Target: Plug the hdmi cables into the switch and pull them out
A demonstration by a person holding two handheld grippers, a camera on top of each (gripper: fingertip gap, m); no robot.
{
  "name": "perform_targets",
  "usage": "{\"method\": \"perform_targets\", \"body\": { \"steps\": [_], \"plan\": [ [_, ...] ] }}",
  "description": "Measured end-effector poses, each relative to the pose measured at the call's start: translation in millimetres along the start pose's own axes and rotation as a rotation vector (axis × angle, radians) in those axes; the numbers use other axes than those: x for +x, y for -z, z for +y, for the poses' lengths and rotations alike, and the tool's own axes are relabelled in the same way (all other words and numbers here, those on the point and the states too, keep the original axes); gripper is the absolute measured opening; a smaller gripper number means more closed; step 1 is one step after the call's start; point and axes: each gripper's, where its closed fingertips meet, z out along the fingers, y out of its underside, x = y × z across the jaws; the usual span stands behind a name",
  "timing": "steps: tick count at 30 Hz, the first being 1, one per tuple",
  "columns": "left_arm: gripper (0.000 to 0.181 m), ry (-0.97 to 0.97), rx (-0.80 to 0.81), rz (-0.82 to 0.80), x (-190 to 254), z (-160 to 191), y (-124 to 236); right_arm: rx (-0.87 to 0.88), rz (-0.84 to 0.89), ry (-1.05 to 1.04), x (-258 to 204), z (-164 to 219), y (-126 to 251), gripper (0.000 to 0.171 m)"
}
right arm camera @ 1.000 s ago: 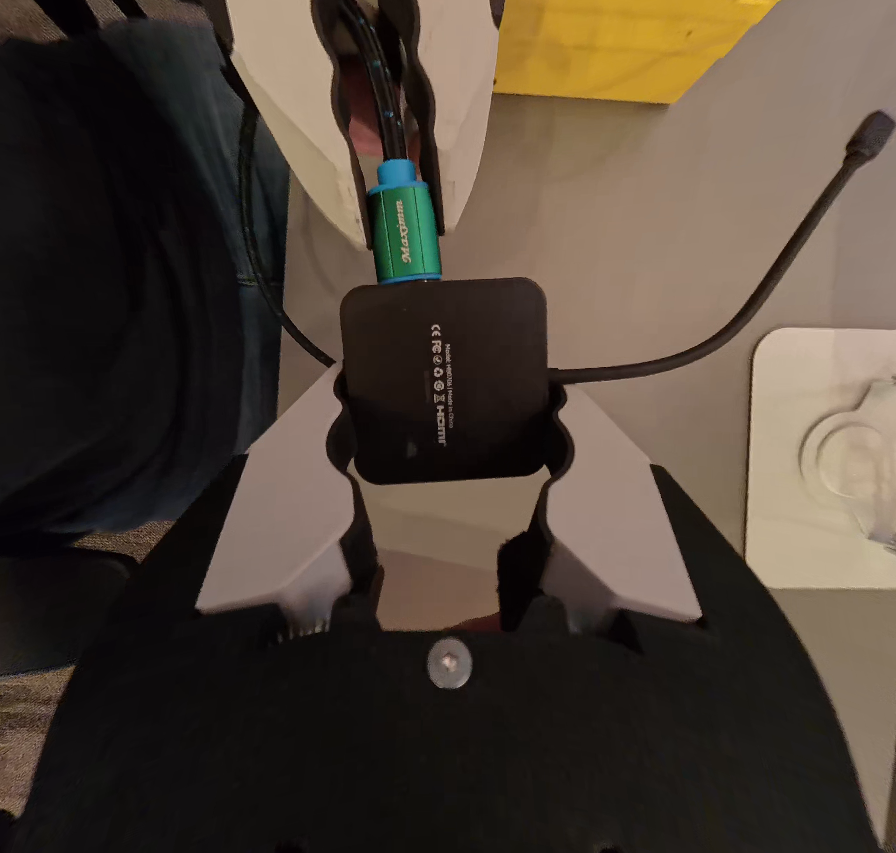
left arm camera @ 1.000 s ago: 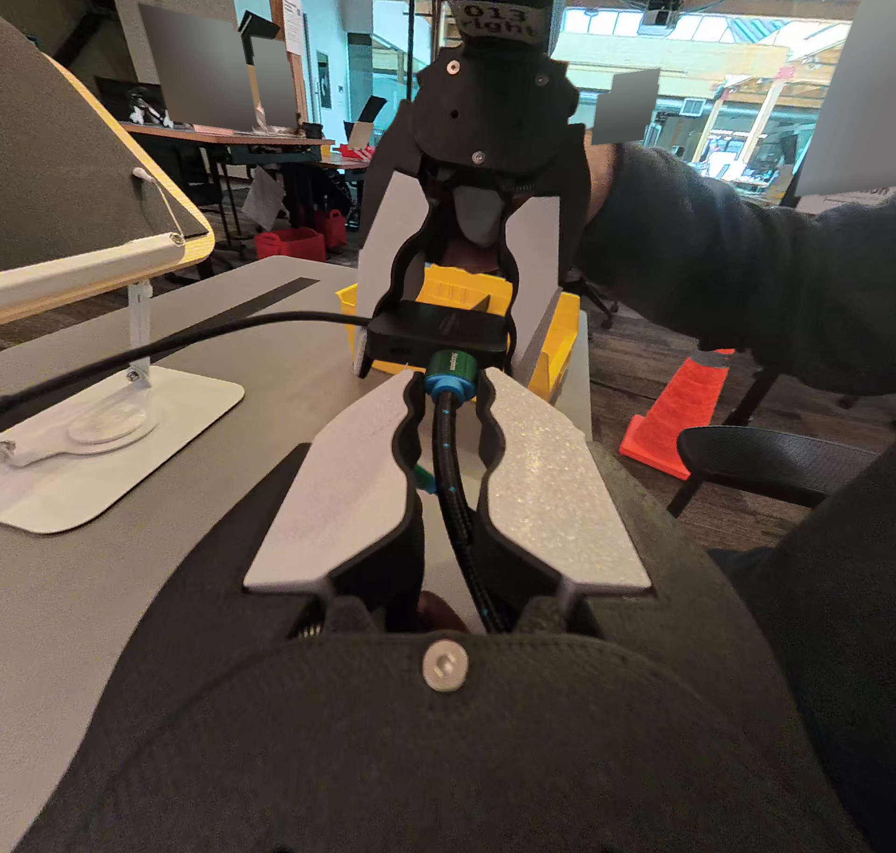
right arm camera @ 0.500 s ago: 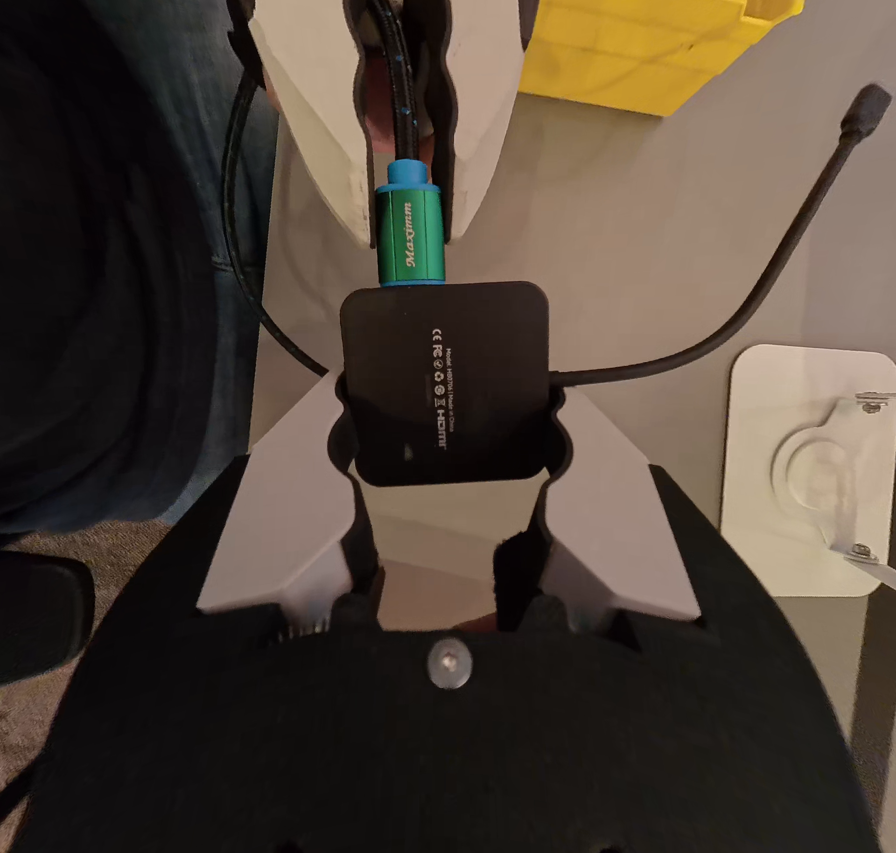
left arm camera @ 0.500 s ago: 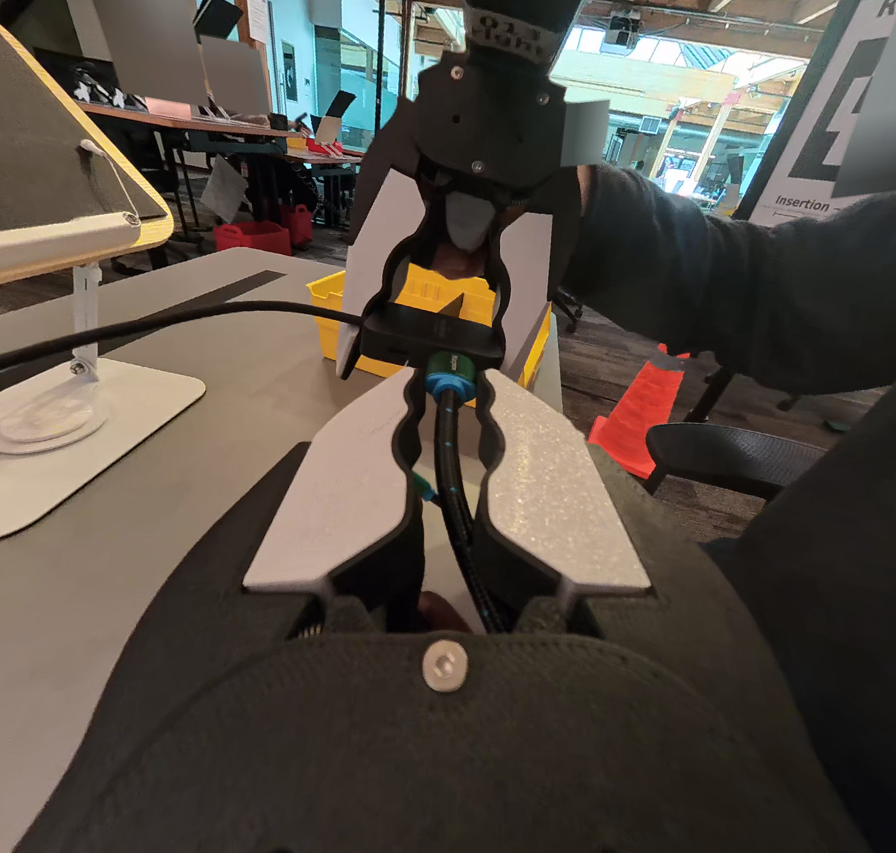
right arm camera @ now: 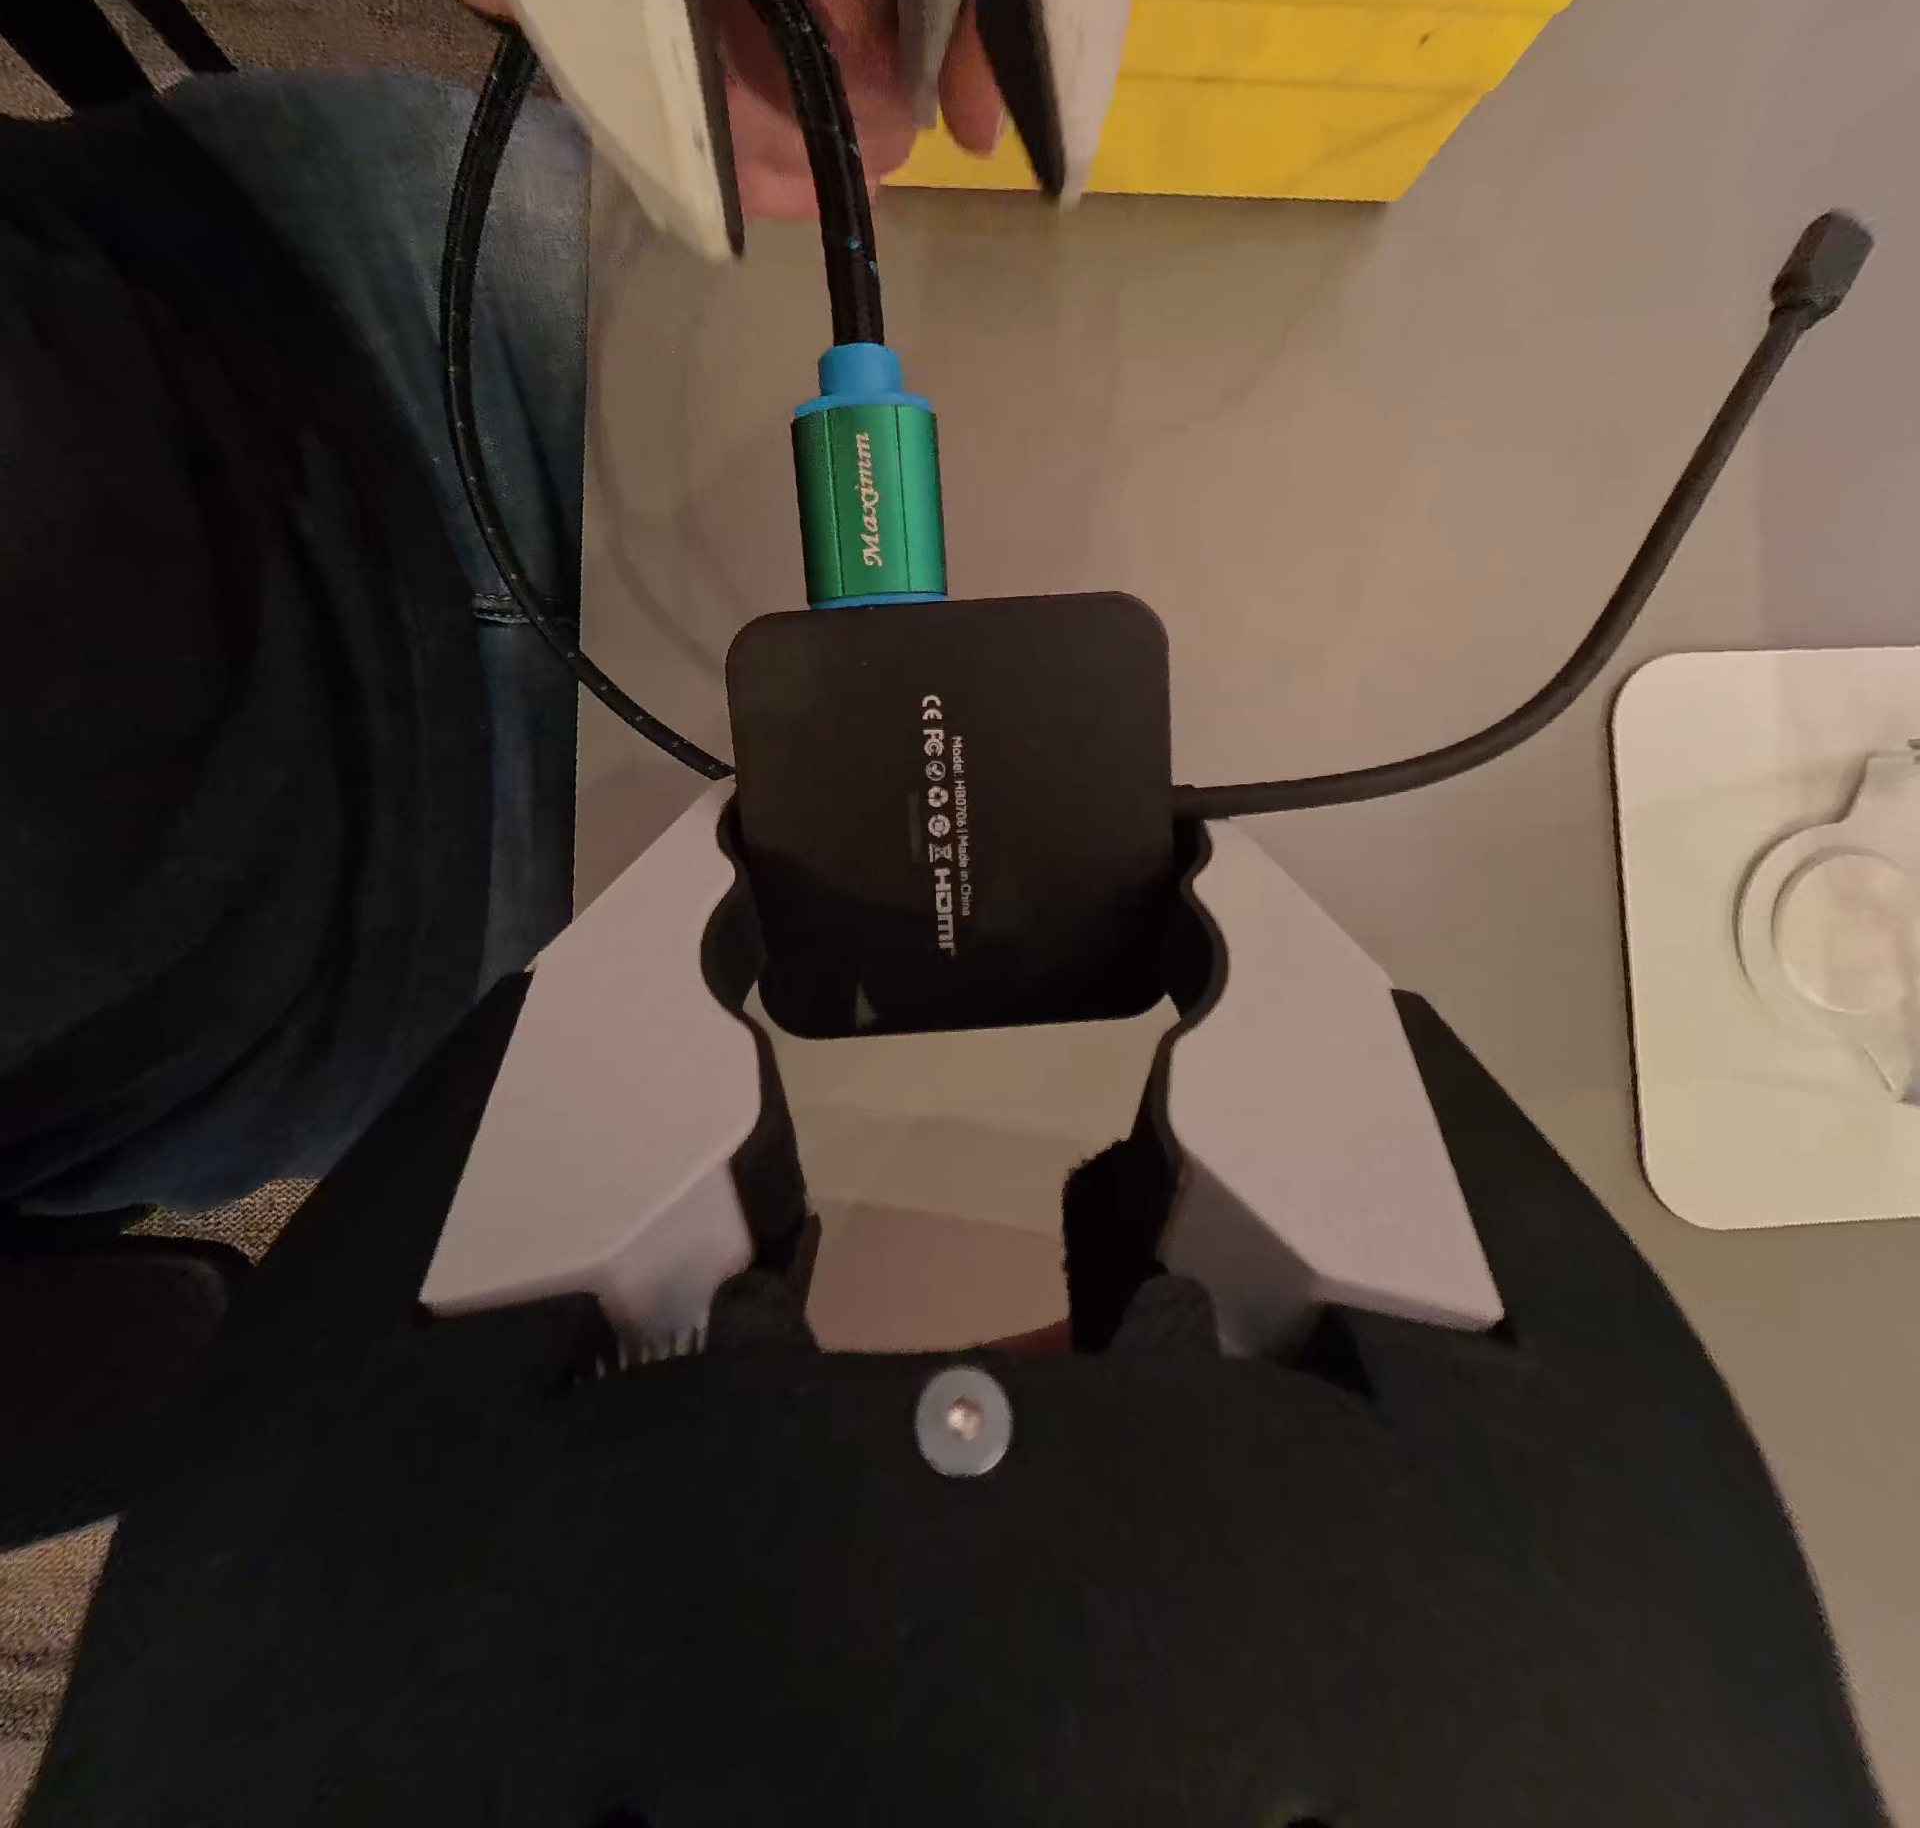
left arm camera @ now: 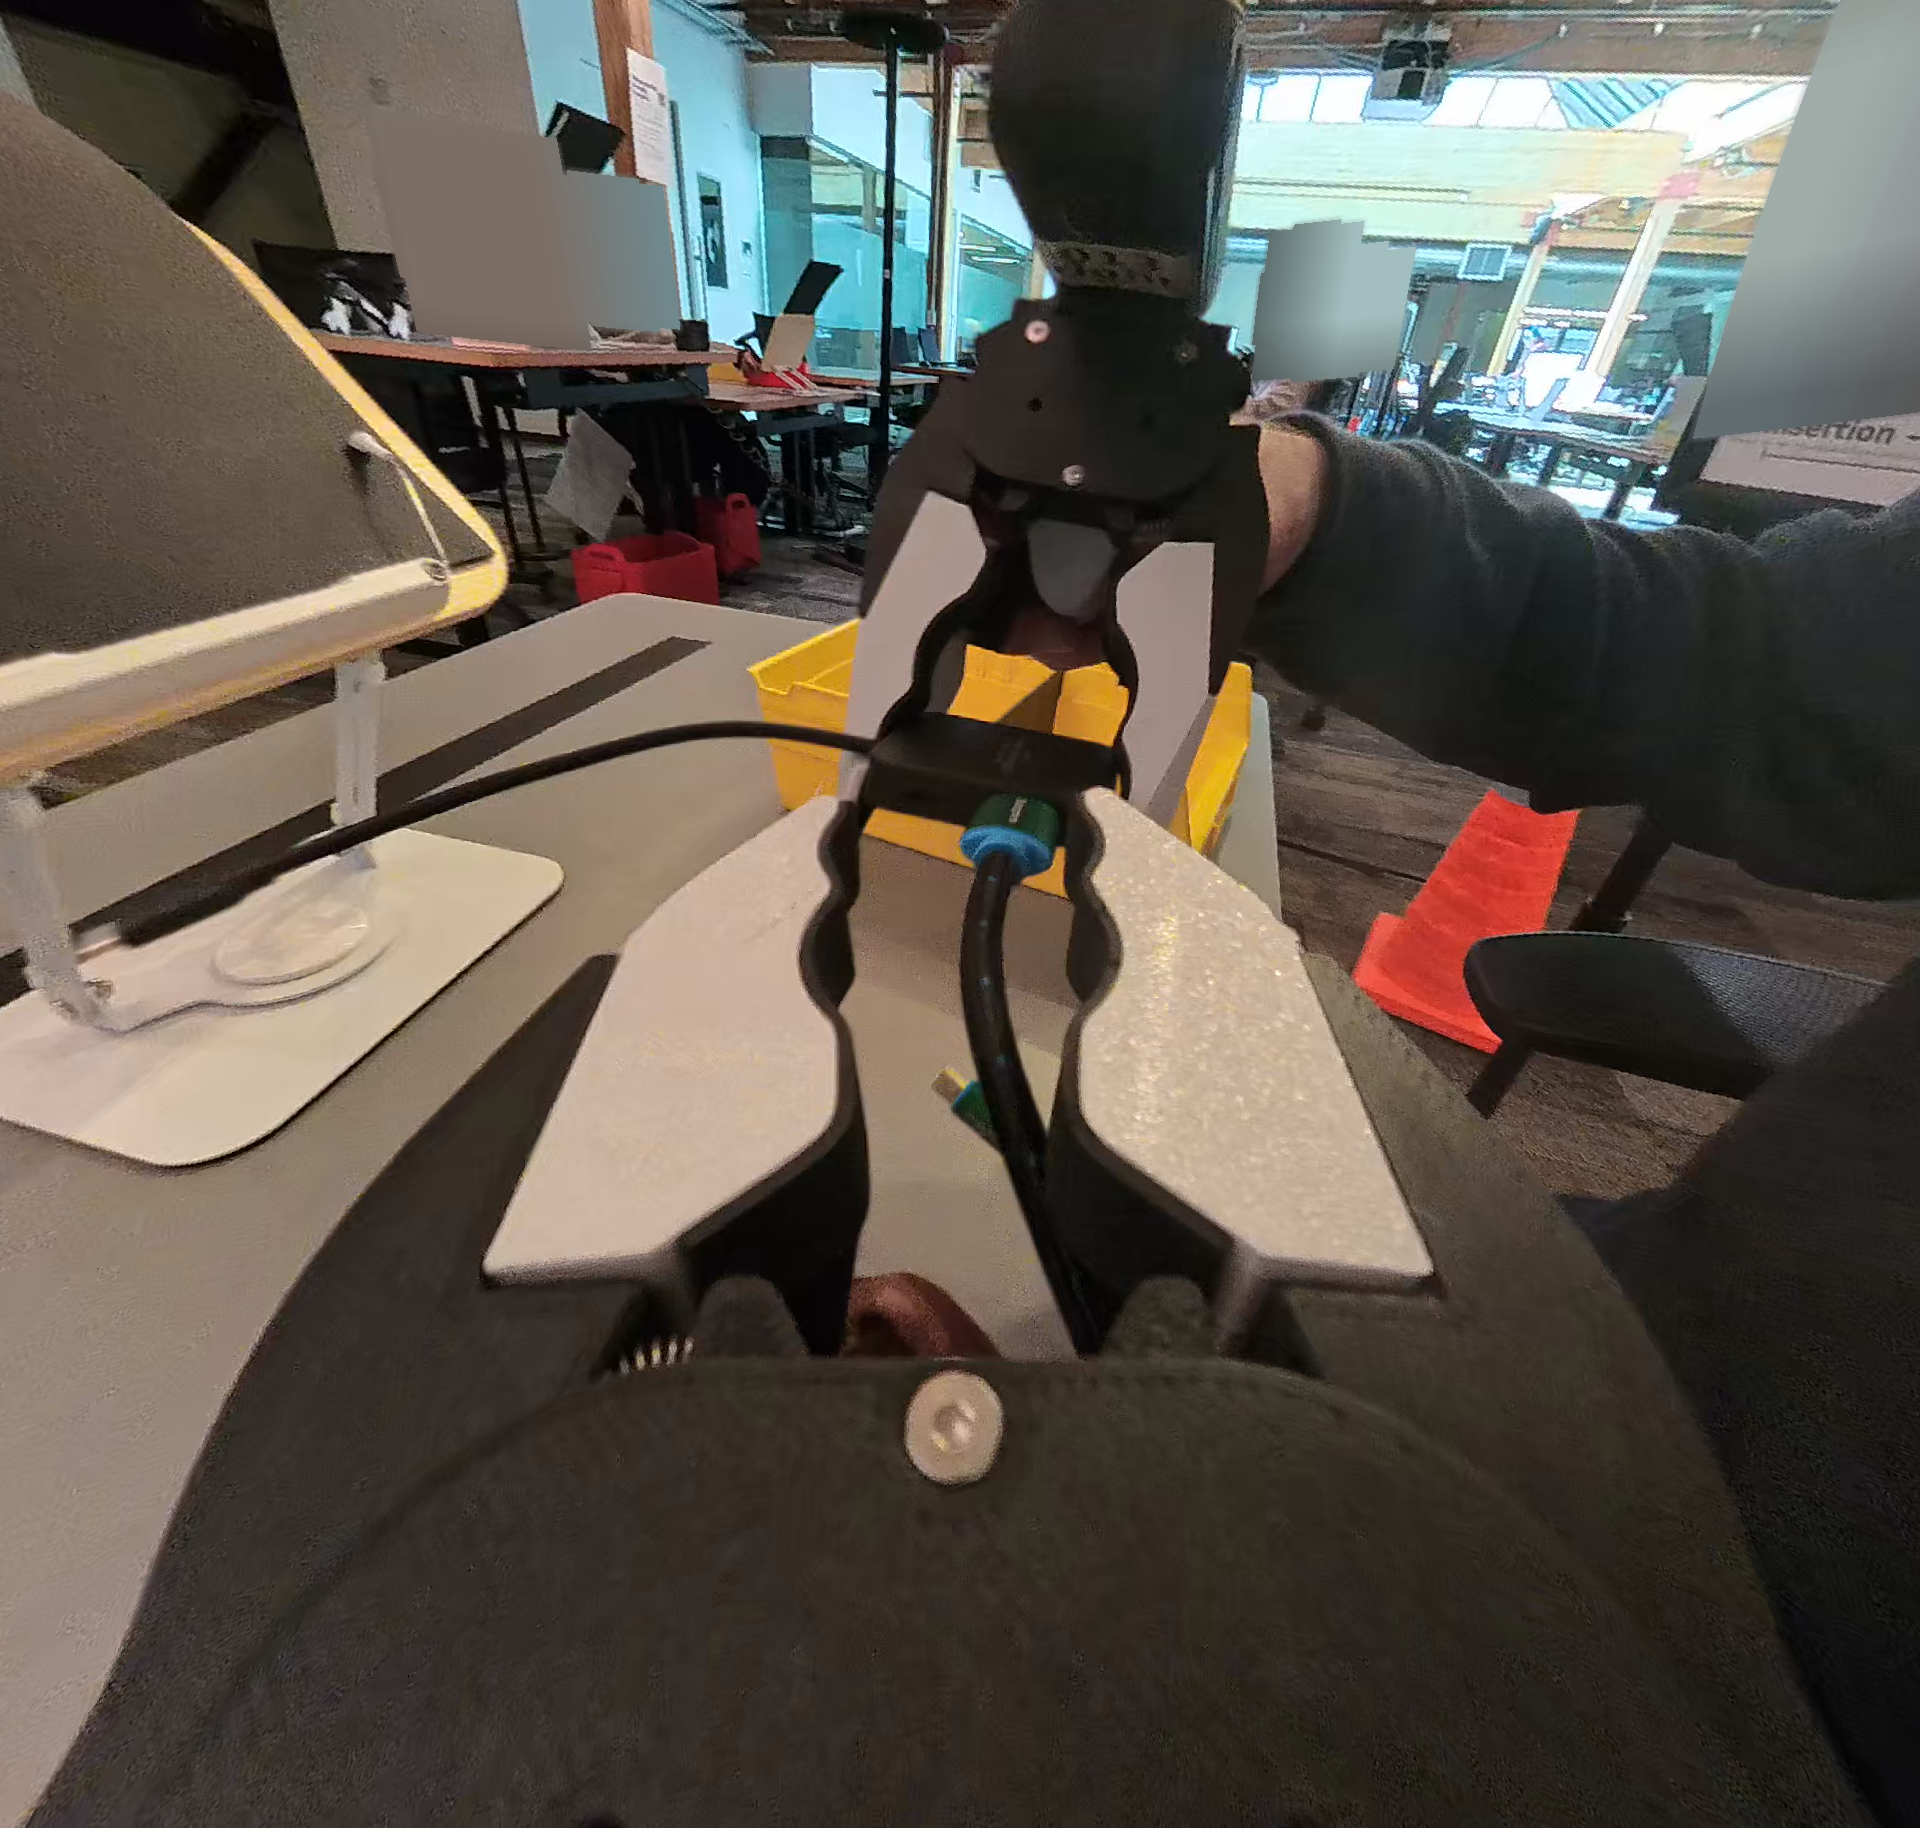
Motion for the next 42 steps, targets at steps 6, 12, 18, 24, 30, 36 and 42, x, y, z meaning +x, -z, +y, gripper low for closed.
{"method": "perform_targets", "body": {
  "steps": [6, 12, 18, 24, 30, 36, 42],
  "plan": [
    [0.046, -0.014, 0.065, -0.117, -21.2, -16.6, 19.2, 0.013, 0.090, -0.046, 16.4, 14.1, 36.6, 0.076],
    [0.046, -0.028, 0.128, -0.205, -37.2, -29.6, 37.0, 0.053, 0.244, -0.129, 44.7, 33.4, 103.7, 0.076],
    [0.044, -0.023, 0.084, -0.231, -42.6, -13.4, 32.0, 0.098, 0.453, -0.236, 71.1, 54.0, 182.0, 0.077],
    [0.043, -0.020, 0.048, -0.228, -41.9, -2.7, 26.1, 0.049, 0.669, -0.424, 97.1, 113.2, 248.6, 0.077],
    [0.043, -0.015, 0.029, -0.231, -43.0, 3.9, 23.8, -0.112, 0.791, -0.638, 121.6, 221.5, 257.6, 0.076],
    [0.042, -0.015, 0.012, -0.237, -44.4, 8.6, 21.5, -0.220, 0.752, -0.722, 129.9, 287.6, 221.1, 0.076],
    [0.042, -0.014, 0.001, -0.234, -43.6, 11.8, 17.7, -0.252, 0.688, -0.749, 135.6, 313.9, 183.4, 0.077]
  ]
}}
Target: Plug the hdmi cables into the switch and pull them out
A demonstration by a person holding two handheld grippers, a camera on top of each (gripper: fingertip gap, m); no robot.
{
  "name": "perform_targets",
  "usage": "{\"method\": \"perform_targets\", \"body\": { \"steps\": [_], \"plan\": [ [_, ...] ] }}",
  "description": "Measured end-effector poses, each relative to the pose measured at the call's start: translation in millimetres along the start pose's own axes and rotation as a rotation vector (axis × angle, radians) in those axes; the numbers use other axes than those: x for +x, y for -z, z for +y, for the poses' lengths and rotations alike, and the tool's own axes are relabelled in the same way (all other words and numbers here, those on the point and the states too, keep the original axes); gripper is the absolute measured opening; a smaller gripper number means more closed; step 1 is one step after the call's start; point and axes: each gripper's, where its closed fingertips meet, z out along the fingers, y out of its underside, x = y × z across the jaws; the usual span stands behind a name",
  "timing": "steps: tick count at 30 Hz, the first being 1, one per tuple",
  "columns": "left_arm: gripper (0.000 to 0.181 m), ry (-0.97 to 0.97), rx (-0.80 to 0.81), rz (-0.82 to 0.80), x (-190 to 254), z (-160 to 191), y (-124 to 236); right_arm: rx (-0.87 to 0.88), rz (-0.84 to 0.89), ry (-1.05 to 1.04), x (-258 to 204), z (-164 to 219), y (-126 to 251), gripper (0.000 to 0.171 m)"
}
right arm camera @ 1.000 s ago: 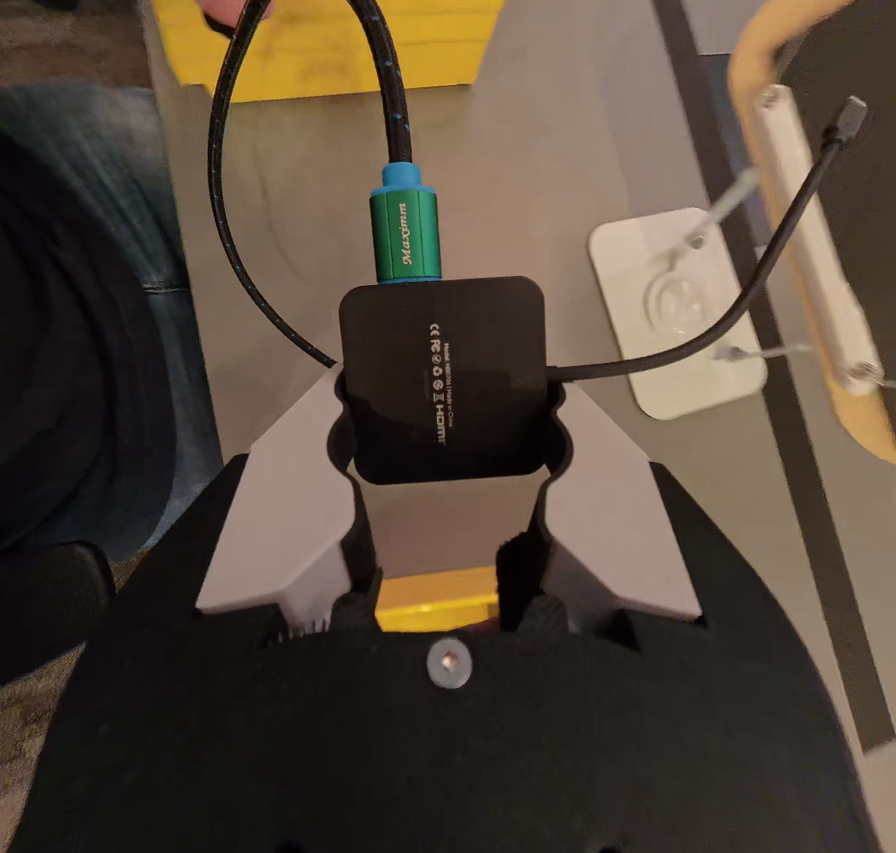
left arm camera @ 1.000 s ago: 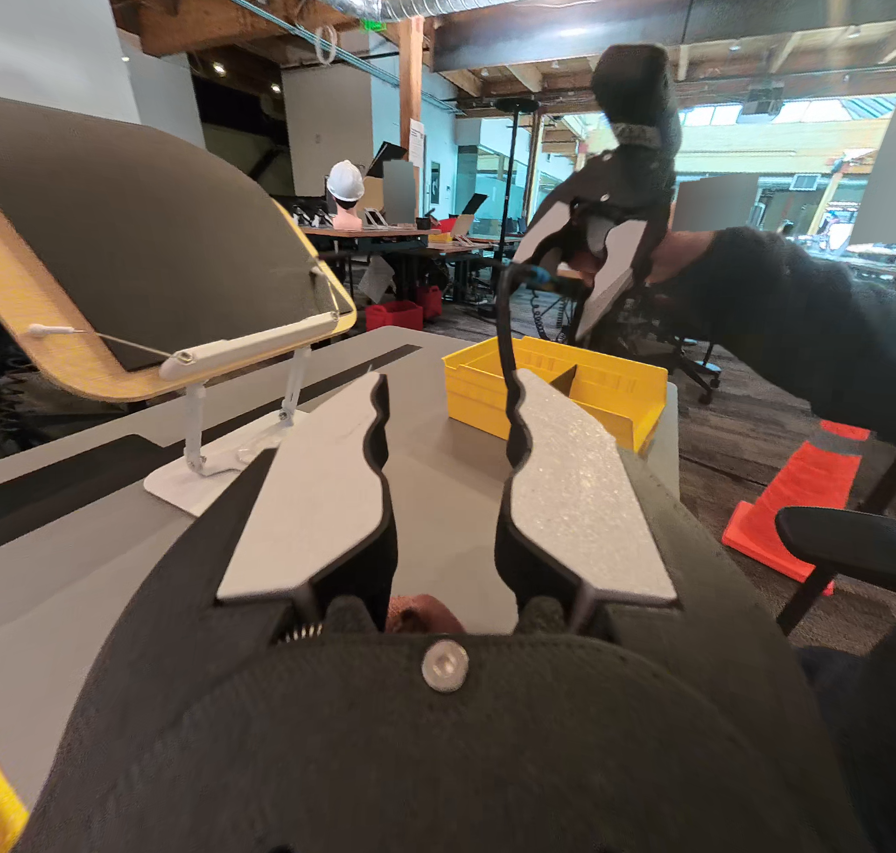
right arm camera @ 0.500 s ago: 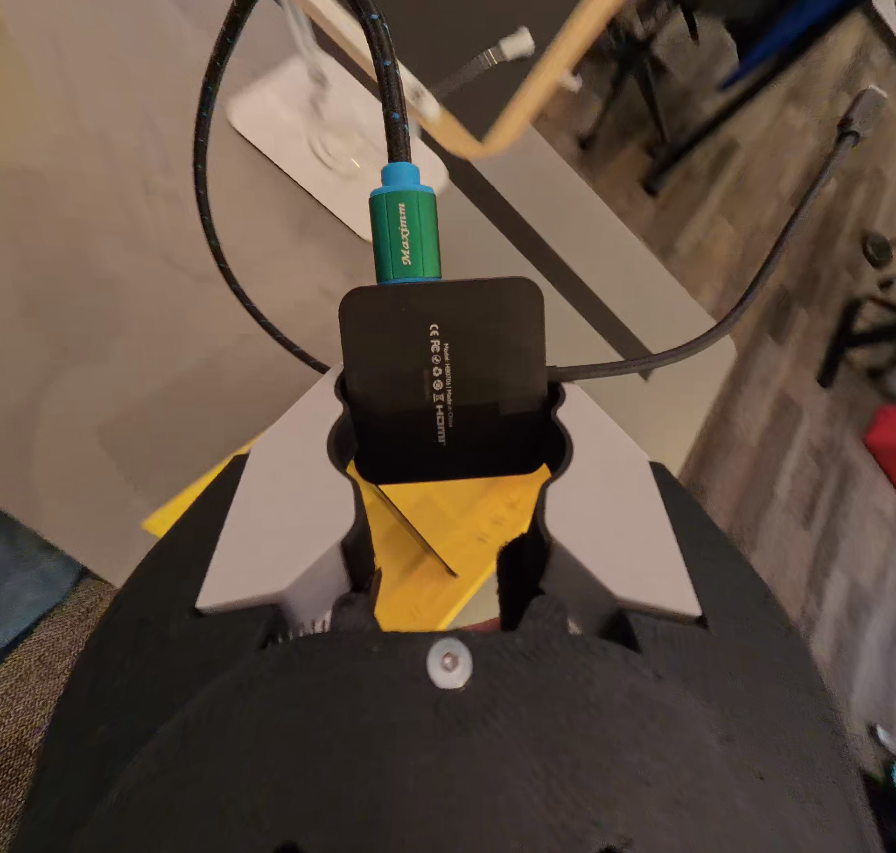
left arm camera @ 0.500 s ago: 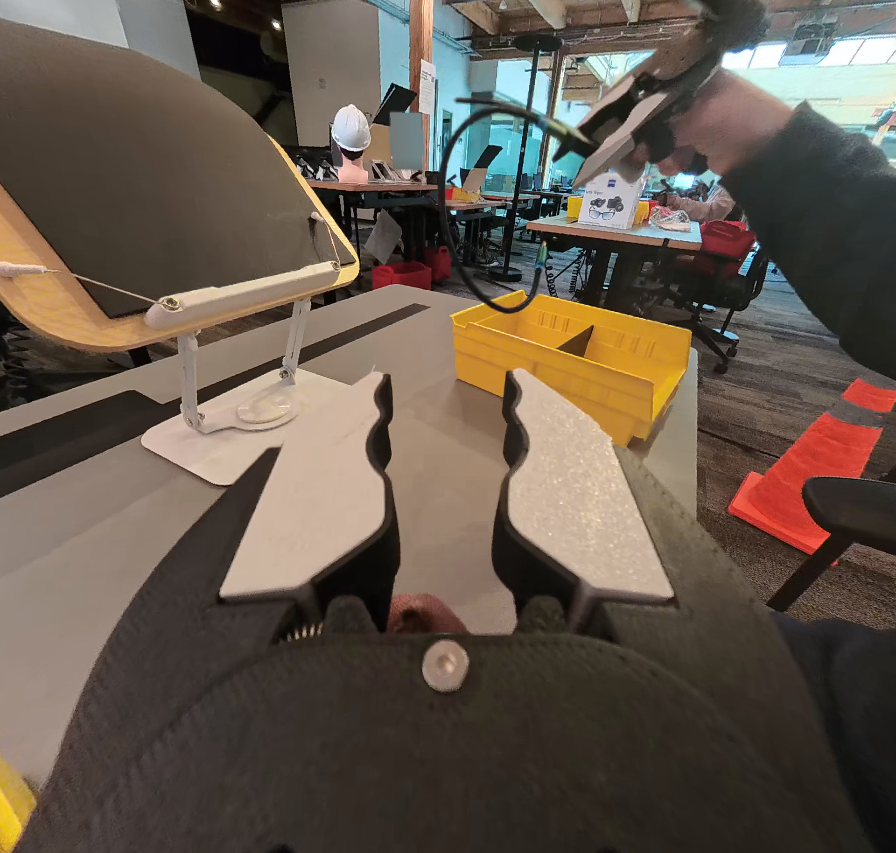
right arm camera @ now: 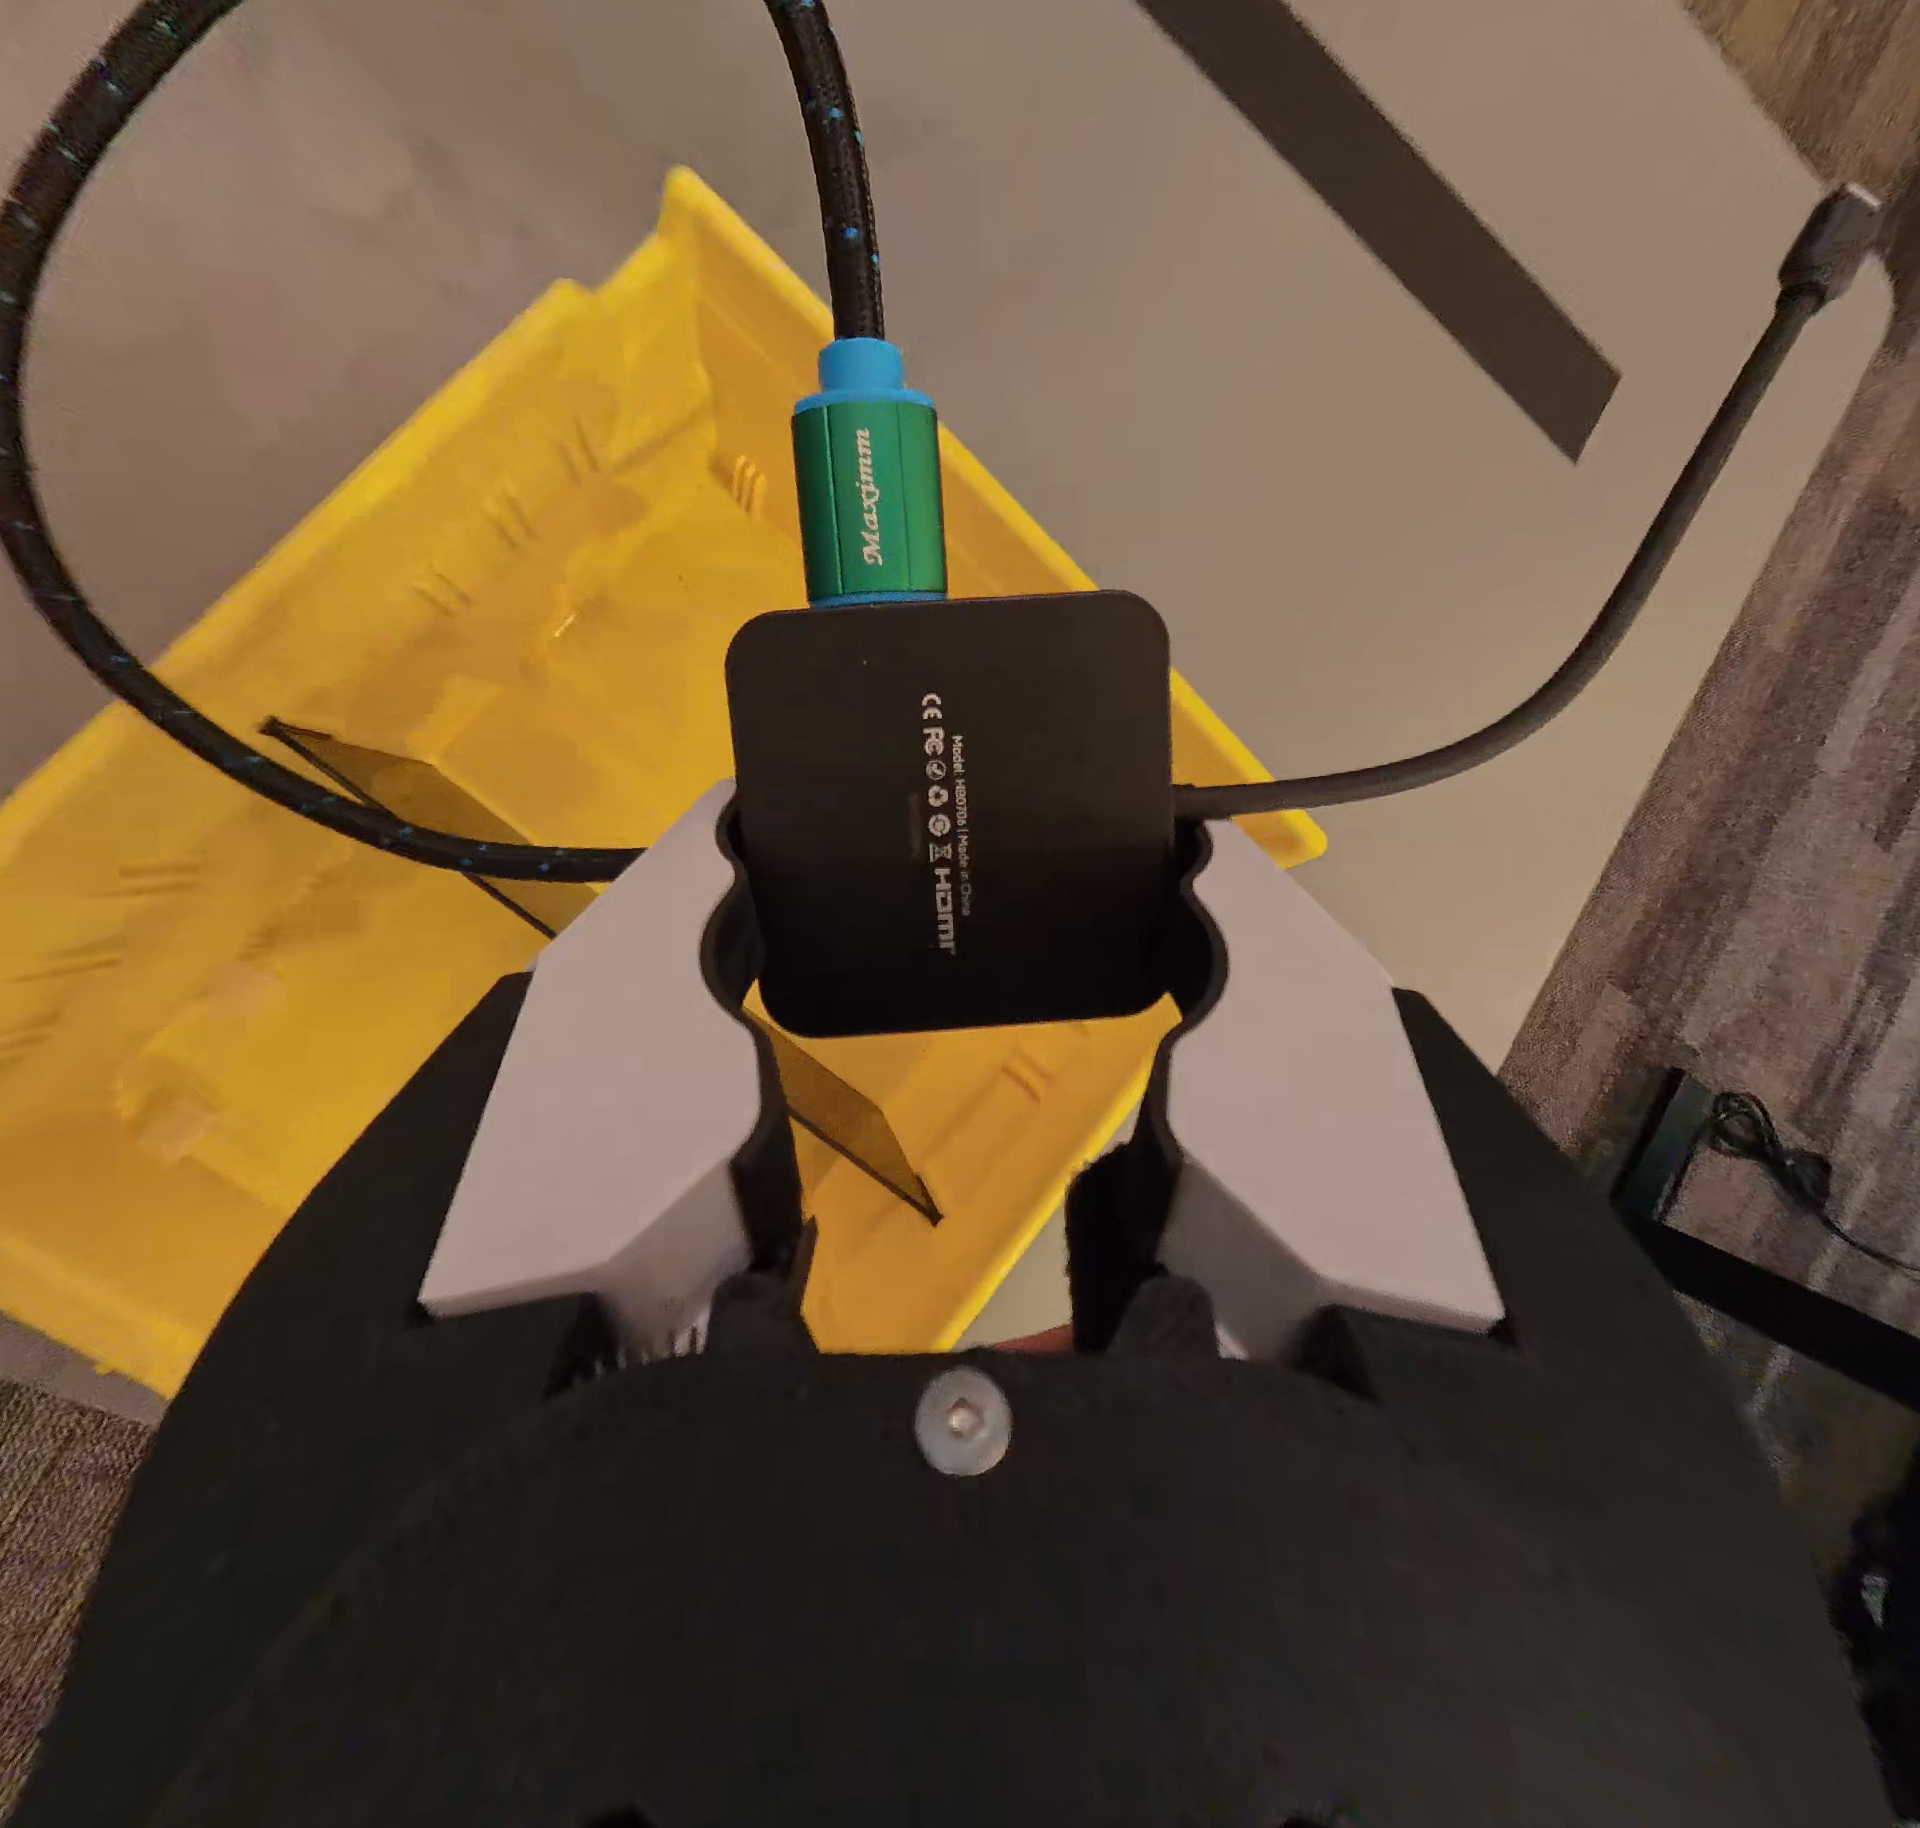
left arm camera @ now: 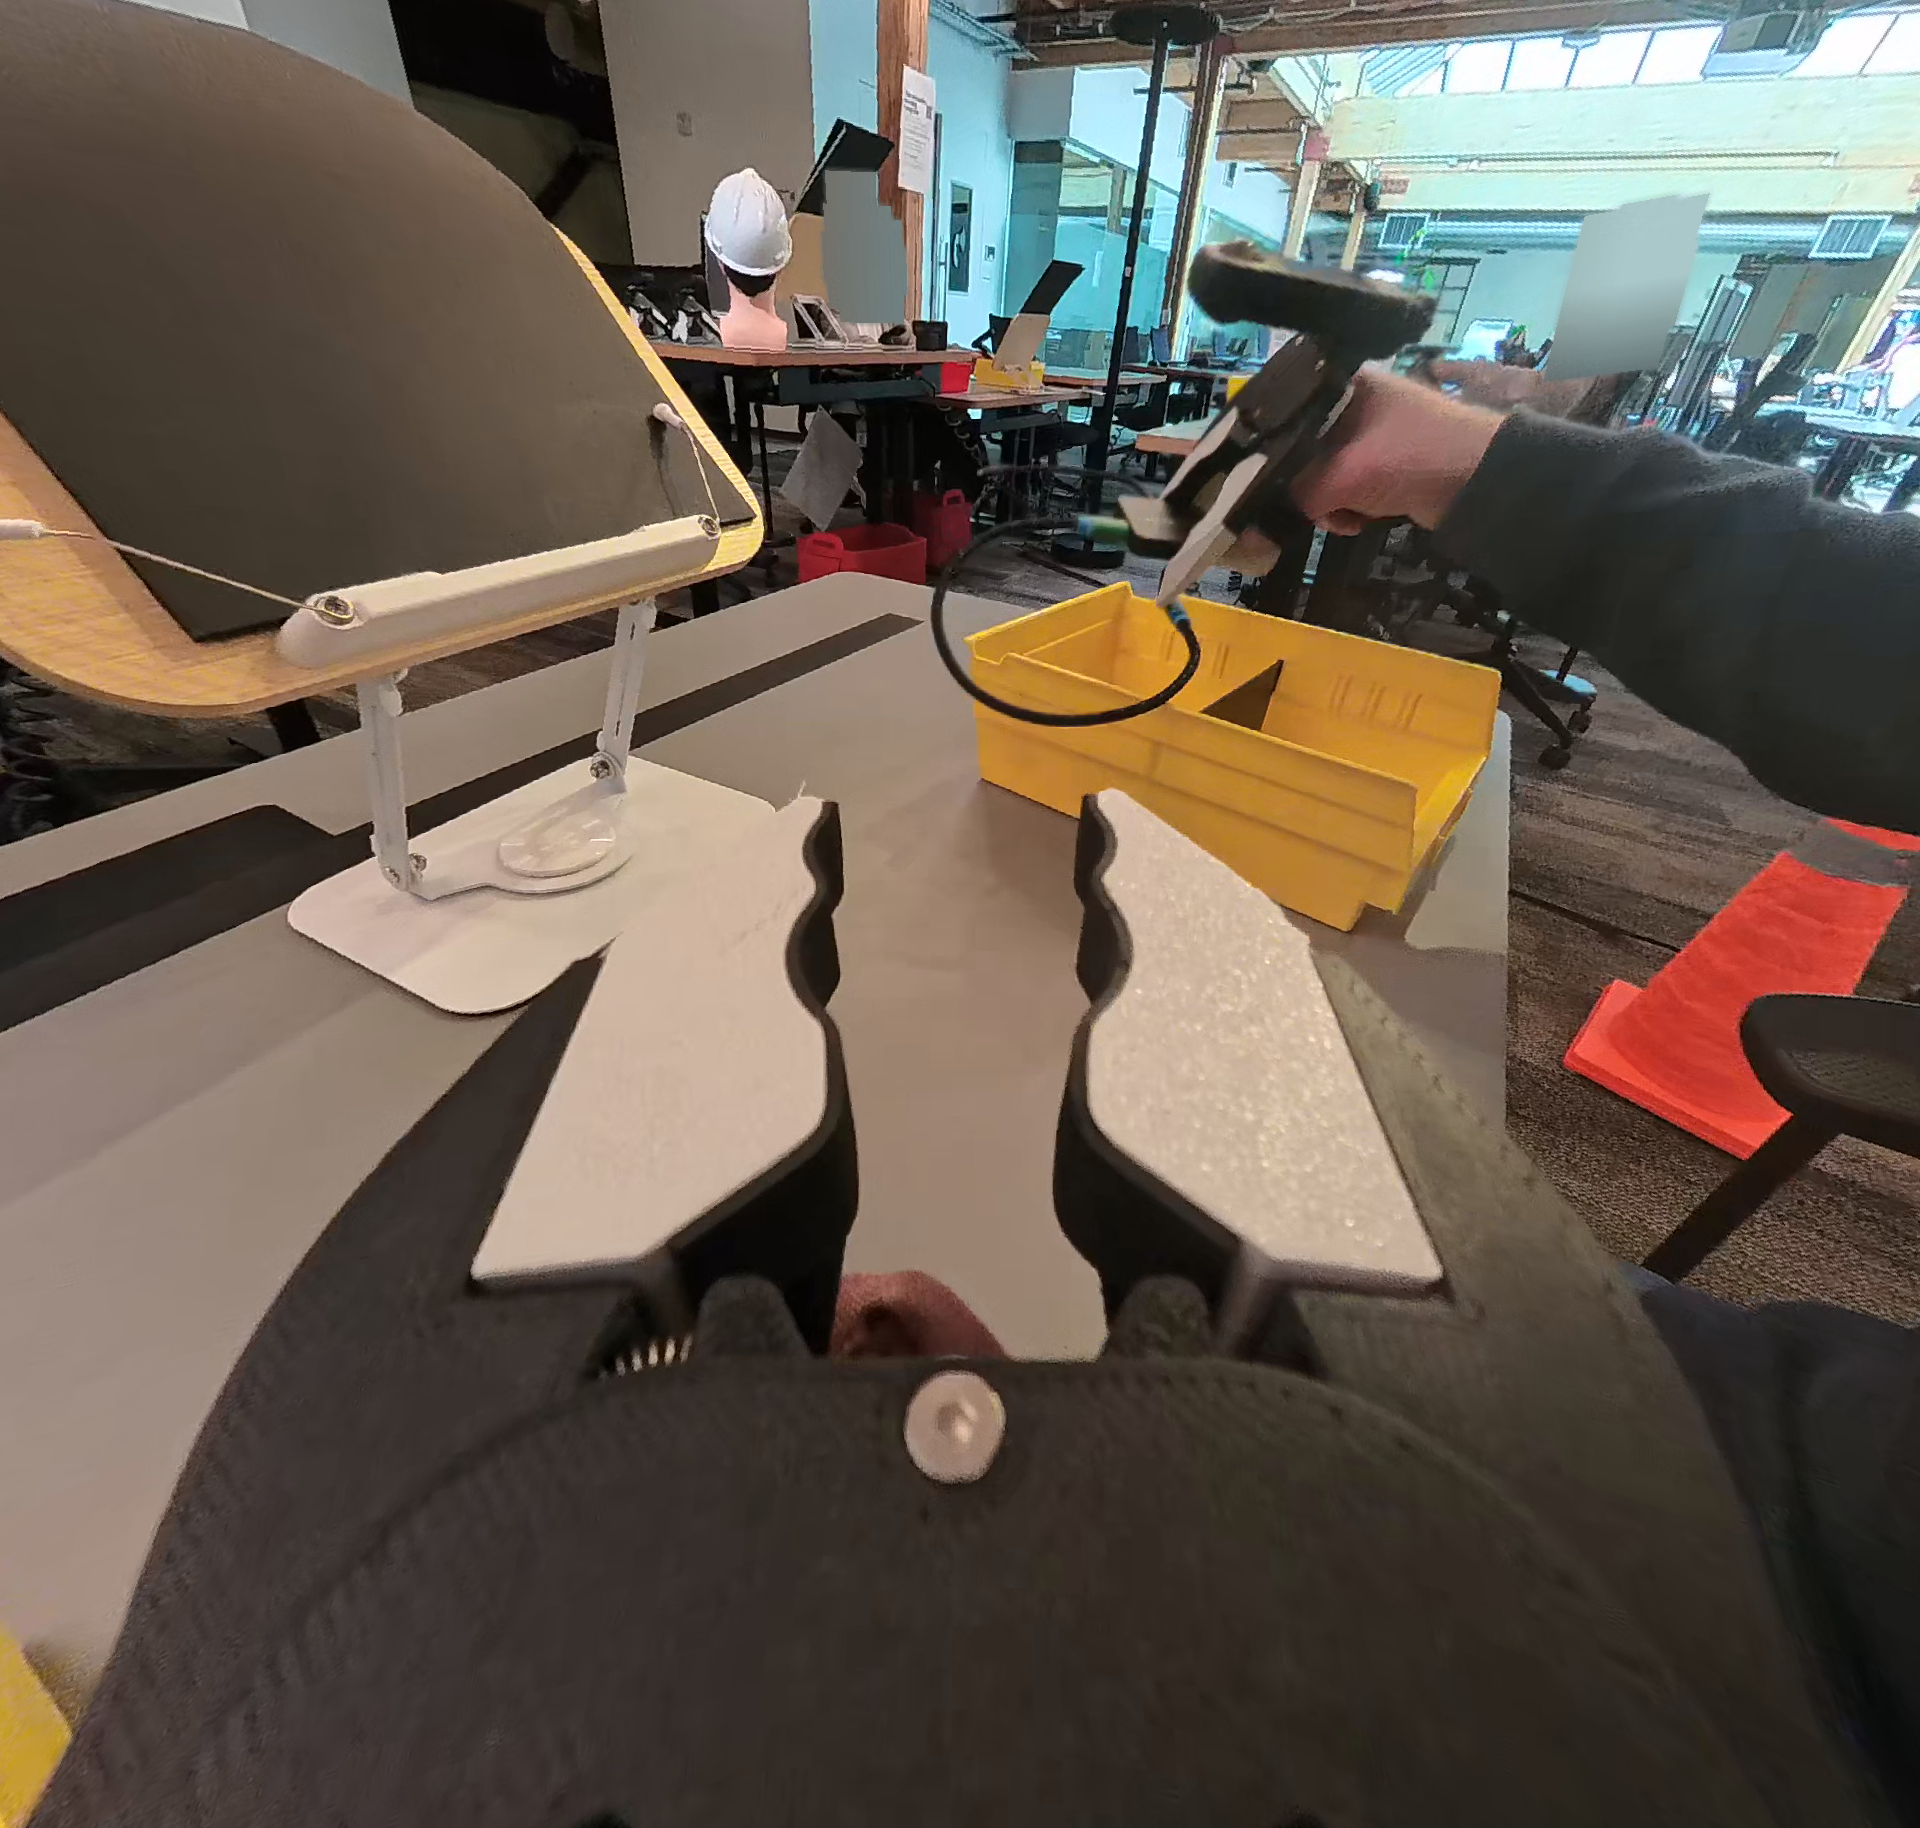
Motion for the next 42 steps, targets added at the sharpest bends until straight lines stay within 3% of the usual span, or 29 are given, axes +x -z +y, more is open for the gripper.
{"method": "perform_targets", "body": {
  "steps": [12, 20, 27, 34, 37, 42],
  "plan": [
    [0.042, -0.016, -0.023, -0.003, 1.3, 5.2, -2.4, -0.175, -0.011, 0.013, -10.2, 48.2, -71.9, 0.076],
    [0.042, -0.036, -0.046, -0.003, 4.2, 9.4, -5.4, -0.457, -0.012, 0.045, -11.4, 78.6, -93.4, 0.074],
    [0.042, -0.053, -0.064, -0.004, 6.1, 12.1, -6.9, -0.554, -0.128, 0.052, -21.2, 81.1, -83.2, 0.076],
    [0.041, -0.039, -0.074, -0.024, 1.2, 13.8, -7.3, -0.480, -0.201, 0.047, -25.1, 65.8, -54.4, 0.082],
    [0.041, -0.040, -0.076, -0.020, 2.8, 14.1, -8.3, -0.465, -0.203, 0.045, -24.9, 64.4, -46.1, 0.073],
    [0.040, -0.046, -0.082, -0.017, 5.3, 14.9, -9.4, -0.427, -0.284, 0.000, -34.2, 63.1, -31.6, 0.073]
  ]
}}
